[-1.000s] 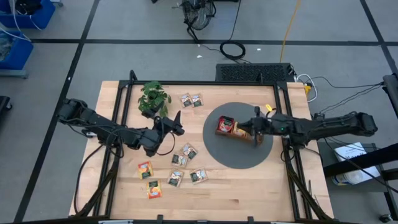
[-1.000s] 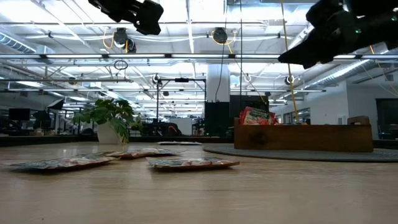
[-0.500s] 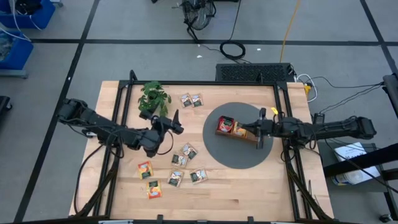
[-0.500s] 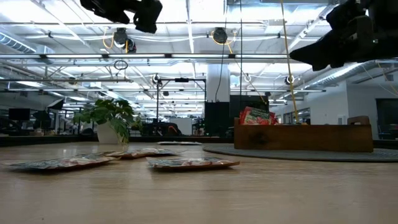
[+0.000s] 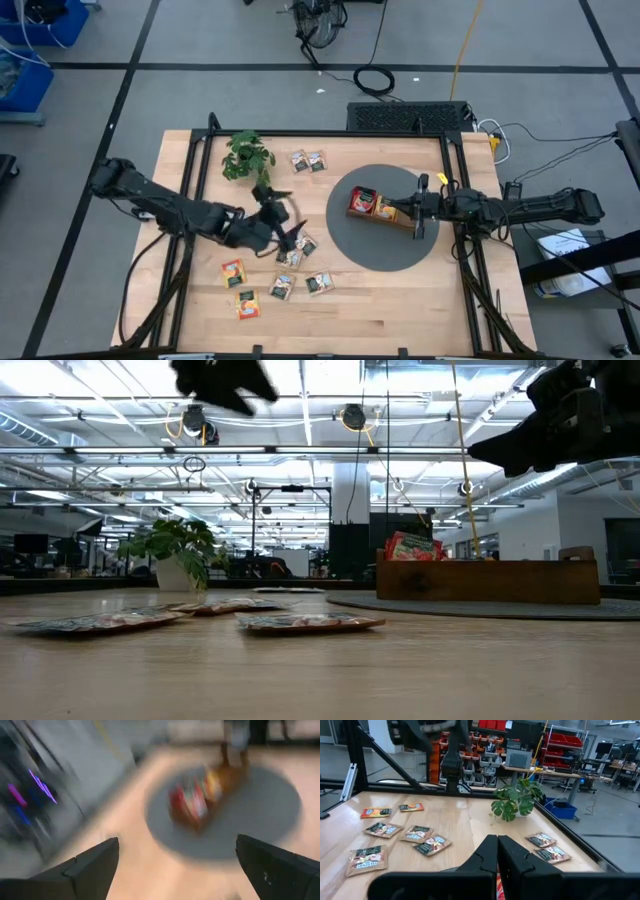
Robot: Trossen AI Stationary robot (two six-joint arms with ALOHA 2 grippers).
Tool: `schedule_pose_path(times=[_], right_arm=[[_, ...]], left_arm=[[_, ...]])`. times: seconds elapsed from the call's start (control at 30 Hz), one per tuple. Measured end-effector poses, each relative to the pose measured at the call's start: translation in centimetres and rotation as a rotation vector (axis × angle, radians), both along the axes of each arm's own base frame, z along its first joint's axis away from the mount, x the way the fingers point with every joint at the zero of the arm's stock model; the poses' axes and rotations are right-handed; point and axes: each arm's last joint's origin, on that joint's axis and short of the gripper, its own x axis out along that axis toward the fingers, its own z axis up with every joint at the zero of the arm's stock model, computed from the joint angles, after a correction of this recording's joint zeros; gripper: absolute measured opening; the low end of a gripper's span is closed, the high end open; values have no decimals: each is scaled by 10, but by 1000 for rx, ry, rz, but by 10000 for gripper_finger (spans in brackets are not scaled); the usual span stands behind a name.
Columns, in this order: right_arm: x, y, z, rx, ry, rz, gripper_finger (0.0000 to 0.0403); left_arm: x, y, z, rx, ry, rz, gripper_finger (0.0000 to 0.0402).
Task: Pick & Place Tea
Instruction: Put the yellow tea bag into the middle section of the wooden organizer
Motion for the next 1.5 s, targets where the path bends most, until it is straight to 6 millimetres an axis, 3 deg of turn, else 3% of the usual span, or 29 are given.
schedule_pose_path(times=[0.2,0.43,0.57,0.73,0.9,1.03,1.27,1.5], right_arm=[[0,0,0,-6,-2,0,0],[0,0,0,3,-1,0,0],[0,0,0,-2,-1,0,0],[0,0,0,-3,0,0,0],[0,0,0,0,4,0,0],[0,0,-1,-3,8,0,0],[0,0,-1,-3,12,0,0],[0,0,-1,0,12,1,0]], left_arm=[[-21,-5,-2,-421,321,-6,392],[-54,-11,-22,-751,510,392,392],[-67,-25,-42,-893,534,549,392],[-89,-39,-78,-1023,502,883,392],[-93,-58,-109,-1250,459,1068,392],[-92,-64,-126,-1266,422,1120,392],[-90,-71,-150,-1215,580,1268,392],[-90,-71,-153,-1177,607,1197,392]])
